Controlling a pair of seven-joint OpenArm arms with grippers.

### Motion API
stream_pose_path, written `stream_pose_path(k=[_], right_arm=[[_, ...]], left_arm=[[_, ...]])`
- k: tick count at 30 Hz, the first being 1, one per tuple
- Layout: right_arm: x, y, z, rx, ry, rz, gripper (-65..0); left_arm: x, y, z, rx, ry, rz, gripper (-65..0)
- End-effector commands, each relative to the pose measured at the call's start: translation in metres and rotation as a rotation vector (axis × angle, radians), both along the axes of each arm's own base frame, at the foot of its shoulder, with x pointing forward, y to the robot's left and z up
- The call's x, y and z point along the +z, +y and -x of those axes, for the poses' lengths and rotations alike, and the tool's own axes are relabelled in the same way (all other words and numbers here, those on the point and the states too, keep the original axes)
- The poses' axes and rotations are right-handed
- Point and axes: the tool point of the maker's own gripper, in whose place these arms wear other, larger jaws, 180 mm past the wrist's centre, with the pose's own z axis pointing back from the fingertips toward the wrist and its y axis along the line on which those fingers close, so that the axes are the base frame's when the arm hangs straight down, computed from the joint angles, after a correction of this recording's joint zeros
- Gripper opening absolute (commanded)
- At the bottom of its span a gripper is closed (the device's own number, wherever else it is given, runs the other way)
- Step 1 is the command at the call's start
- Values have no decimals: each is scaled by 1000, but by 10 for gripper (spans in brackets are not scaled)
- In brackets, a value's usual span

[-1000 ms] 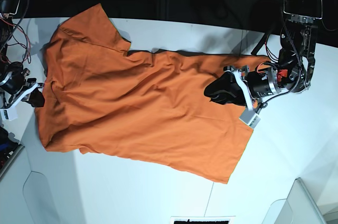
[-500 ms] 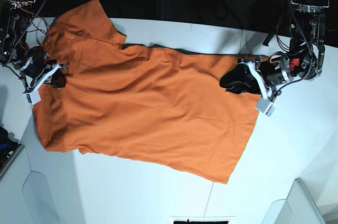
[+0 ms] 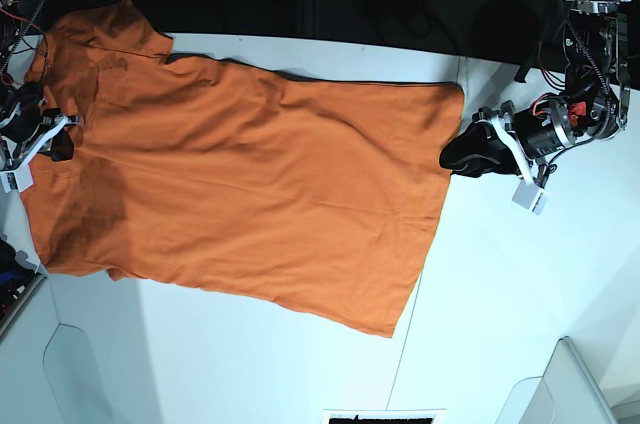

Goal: Layout the t-shirt on the table in an organized manner, then fold the t-shirt properly
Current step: 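Grasp the shirt collar end with the right gripper and pull outward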

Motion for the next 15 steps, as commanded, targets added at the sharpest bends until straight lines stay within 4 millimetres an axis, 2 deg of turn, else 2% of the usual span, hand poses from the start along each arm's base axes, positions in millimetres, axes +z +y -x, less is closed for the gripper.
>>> stream_pose_path(k=[1,4,7,8,11,13,15], right_arm=[[26,-9,-18,-13,-78,2,-650],[46,-13,-24,-31,-113,-22,-650],[69,-25,-17,-61,-121,-25,-495],[77,-30,-13,-77,-125,-27,-468],[90,-48,9,-105,-139,-22,-461],[88,-62,31,-147,-127,-26,-461],[81,-72,53,-174,-94,-31,-461]], left_arm=[[15,3,-8,-1,-51,10,-379],[11,2,-2,-12,-25,12,-379],[8,1,9,-25,13,39,-378],[7,3,12,-26,21,37,-378],[1,9,22,-27,48,23,-378],[-4,12,29,-31,69,12,-378],[-7,14,34,-32,84,5,-348]])
